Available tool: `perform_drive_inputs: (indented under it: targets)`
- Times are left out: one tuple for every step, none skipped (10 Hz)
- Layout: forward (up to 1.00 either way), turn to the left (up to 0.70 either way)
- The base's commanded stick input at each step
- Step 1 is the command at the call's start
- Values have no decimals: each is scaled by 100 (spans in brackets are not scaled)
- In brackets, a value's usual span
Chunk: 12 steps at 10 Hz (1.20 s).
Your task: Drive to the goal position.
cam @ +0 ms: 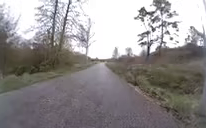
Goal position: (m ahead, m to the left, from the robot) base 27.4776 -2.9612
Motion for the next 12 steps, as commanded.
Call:
perform_drive_inputs:
  targets:
    - [70,0]
    - [70,0]
    - [70,0]
    - [70,0]
    - [70,0]
    - [70,0]
    - [70,0]
    - [70,0]
    - [70,0]
    - [70,0]
    - [70,0]
    - [70,0]
